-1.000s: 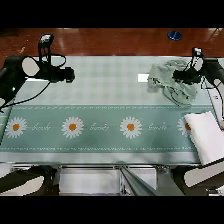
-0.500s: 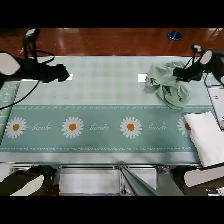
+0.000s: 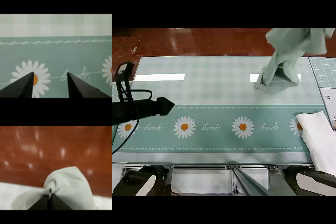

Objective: Fold the shirts.

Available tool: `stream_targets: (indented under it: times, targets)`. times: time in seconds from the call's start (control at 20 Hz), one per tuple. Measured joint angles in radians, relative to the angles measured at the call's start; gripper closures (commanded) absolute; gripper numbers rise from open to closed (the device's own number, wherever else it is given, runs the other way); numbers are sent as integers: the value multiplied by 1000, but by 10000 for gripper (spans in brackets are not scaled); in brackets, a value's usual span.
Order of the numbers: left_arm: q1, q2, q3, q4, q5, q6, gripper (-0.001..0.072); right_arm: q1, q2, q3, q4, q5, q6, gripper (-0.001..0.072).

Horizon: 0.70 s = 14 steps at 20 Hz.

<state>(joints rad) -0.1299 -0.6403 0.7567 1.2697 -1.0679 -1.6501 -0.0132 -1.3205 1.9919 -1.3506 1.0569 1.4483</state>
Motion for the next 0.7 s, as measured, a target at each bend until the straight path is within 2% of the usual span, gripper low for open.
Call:
stream_targets:
  times: [0.25,0.4,0.55,0.7]
  targets:
    - [0,51,-61,-30,69,-11,198,154,100,92,16,-45,-35,692]
    - [5,60,-65,-25,117,-13,198,256,124,84,32,-2,-38,692]
    - [37,64,-53,-11,146,-14,198,372,126,-32,68,82,-19,692]
    - [58,67,-48,-11,147,-14,198,514,86,-208,120,43,15,691]
